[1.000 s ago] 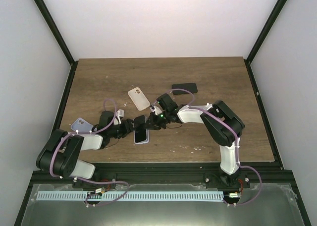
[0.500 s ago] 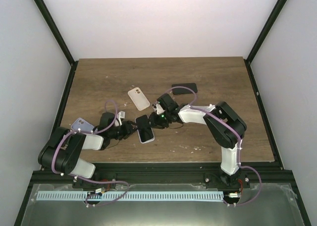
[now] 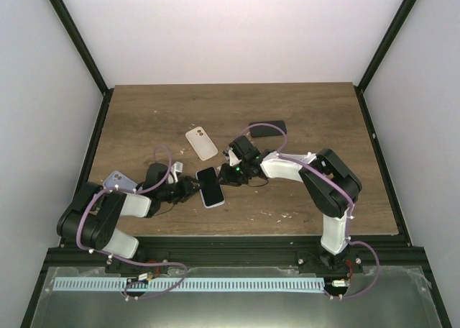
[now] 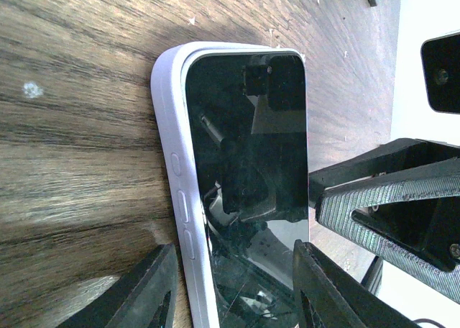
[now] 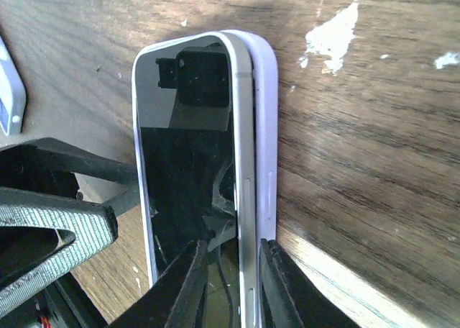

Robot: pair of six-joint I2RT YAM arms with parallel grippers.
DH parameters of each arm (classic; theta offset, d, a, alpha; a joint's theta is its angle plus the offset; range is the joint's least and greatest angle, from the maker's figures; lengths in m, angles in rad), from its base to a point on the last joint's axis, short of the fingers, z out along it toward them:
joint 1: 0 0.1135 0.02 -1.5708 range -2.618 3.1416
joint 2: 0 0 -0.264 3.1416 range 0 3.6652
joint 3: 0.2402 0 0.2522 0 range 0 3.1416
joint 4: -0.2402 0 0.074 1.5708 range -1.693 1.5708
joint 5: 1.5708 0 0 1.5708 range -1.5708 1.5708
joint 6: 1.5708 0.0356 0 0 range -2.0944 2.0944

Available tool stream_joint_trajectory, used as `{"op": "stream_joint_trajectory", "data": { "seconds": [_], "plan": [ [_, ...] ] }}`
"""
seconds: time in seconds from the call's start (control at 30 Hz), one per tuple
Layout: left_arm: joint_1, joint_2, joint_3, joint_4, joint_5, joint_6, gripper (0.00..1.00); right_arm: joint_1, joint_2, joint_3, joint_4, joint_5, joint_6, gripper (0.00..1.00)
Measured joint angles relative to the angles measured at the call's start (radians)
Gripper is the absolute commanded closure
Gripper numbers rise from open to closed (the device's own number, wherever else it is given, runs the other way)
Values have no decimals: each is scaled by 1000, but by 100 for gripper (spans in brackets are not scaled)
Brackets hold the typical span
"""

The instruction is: Put the phone into the phone case

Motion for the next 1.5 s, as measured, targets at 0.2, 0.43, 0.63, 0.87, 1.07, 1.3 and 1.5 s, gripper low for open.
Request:
{"op": "stream_joint_trajectory", "data": {
  "seconds": [0.2,0.43,0.63,0.87,1.07,1.3,1.5],
  "plan": [
    [-14,8,2,0,0,0,60,0,0,-16,20,-18,-13,88],
    [-26,35,9,20,-5,-11,67,-9,-1,-52,71,-42,-10,94],
    [-33,48,18,22,-14,-27,70,-14,-3,-70,97,-55,3,93],
    [-52,14,26,-42,-32,-26,66,-12,-36,-109,129,-61,14,71],
    [-28,-32,26,-113,-17,-23,64,-14,-81,-151,141,-72,21,50],
    [14,-29,26,-126,7,-19,63,-14,-59,-164,193,-103,45,41],
    [16,12,25,-78,40,-19,69,-14,-21,-164,263,-149,71,36]
  ]
}}
